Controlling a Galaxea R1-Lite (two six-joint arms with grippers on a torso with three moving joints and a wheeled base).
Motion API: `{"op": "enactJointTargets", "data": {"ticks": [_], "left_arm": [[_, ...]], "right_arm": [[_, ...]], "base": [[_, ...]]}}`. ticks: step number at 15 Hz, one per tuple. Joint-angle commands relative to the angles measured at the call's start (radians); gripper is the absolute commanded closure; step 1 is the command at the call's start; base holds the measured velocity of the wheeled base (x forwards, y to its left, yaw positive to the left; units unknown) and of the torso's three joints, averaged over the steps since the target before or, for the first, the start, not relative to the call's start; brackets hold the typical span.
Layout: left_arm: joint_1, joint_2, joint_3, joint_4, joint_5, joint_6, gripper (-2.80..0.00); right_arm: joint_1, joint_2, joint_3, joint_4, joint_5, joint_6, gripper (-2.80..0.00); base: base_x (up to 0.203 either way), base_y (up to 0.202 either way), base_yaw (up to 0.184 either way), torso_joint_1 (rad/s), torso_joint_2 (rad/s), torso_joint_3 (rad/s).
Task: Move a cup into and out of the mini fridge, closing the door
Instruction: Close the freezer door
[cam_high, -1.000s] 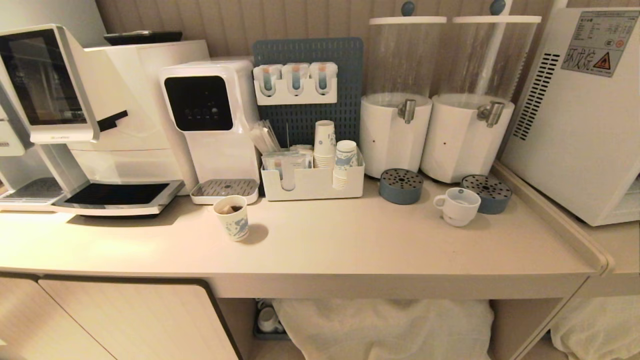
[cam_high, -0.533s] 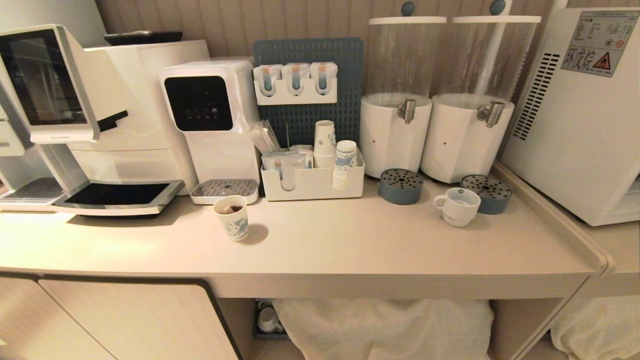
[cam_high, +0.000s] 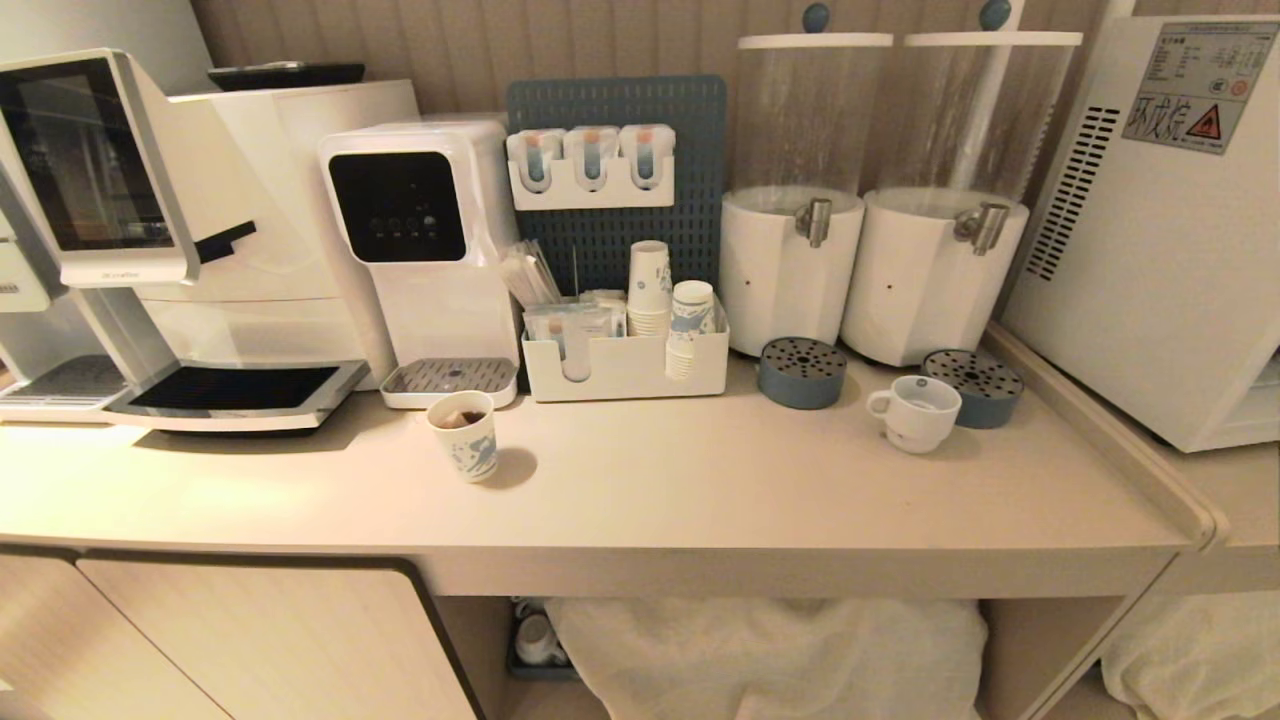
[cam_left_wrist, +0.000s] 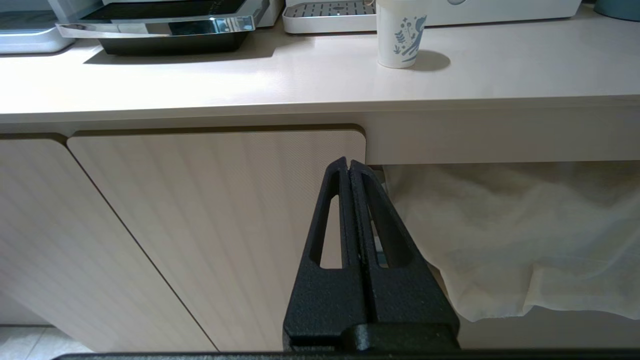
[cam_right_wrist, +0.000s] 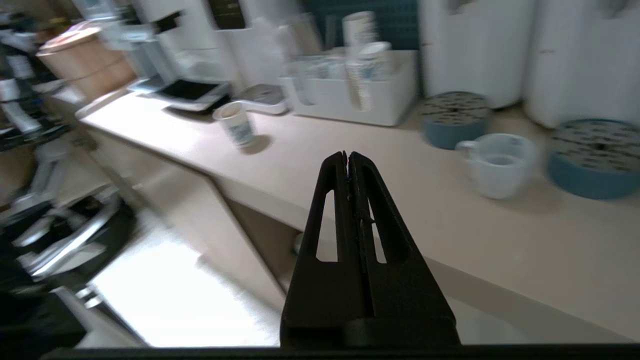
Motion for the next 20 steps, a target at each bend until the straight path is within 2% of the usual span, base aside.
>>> {"op": "enactJointTargets", "data": {"ticks": [1, 2, 3, 5, 6, 7, 8, 9, 12, 14, 17, 20], "left_arm": [[0.000, 0.000, 0.001, 0.000, 0.000, 0.001, 0.00], [0.000, 0.000, 0.001, 0.000, 0.000, 0.000, 0.00], [0.000, 0.000, 0.001, 0.000, 0.000, 0.001, 0.00], [0.000, 0.000, 0.001, 0.000, 0.000, 0.000, 0.00], [0.000, 0.000, 0.001, 0.000, 0.000, 0.000, 0.00], [0.000, 0.000, 0.001, 0.000, 0.000, 0.000, 0.00], [0.000, 0.000, 0.001, 0.000, 0.000, 0.001, 0.00], [0.000, 0.000, 0.001, 0.000, 0.000, 0.000, 0.00], [0.000, 0.000, 0.001, 0.000, 0.000, 0.001, 0.00], [0.000, 0.000, 0.001, 0.000, 0.000, 0.001, 0.00], [0.000, 0.000, 0.001, 0.000, 0.000, 0.001, 0.00], [0.000, 0.000, 0.001, 0.000, 0.000, 0.000, 0.00]], "right_arm": [[0.140, -0.012, 0.005, 0.001, -0.083, 0.007, 0.00], [0.254, -0.033, 0.010, 0.009, -0.182, 0.009, 0.00], [0.394, -0.066, 0.010, 0.039, -0.322, 0.003, 0.00], [0.648, -0.176, -0.013, 0.199, -0.655, -0.047, 0.00], [0.720, -0.260, -0.039, 0.325, -0.800, -0.072, 0.00], [0.760, -0.333, -0.064, 0.437, -0.975, -0.093, 0.00], [0.785, -0.394, -0.073, 0.504, -1.107, -0.106, 0.00], [0.810, -0.462, -0.065, 0.547, -1.195, -0.114, 0.00], [0.862, -0.666, 0.028, 0.593, -1.379, -0.123, 0.00], [0.870, -0.800, 0.150, 0.566, -1.453, -0.124, 0.00], [0.874, -0.877, 0.407, 0.368, -1.573, -0.130, 0.00], [0.875, -0.904, 0.627, 0.156, -1.624, -0.187, 0.00]], "base": [[0.000, 0.000, 0.000, 0.000, 0.00, 0.000], [0.000, 0.000, 0.000, 0.000, 0.00, 0.000], [0.000, 0.000, 0.000, 0.000, 0.00, 0.000], [0.000, 0.000, 0.000, 0.000, 0.00, 0.000], [0.000, 0.000, 0.000, 0.000, 0.00, 0.000], [0.000, 0.000, 0.000, 0.000, 0.00, 0.000], [0.000, 0.000, 0.000, 0.000, 0.00, 0.000], [0.000, 0.000, 0.000, 0.000, 0.00, 0.000], [0.000, 0.000, 0.000, 0.000, 0.00, 0.000], [0.000, 0.000, 0.000, 0.000, 0.00, 0.000], [0.000, 0.000, 0.000, 0.000, 0.00, 0.000], [0.000, 0.000, 0.000, 0.000, 0.00, 0.000]]}}
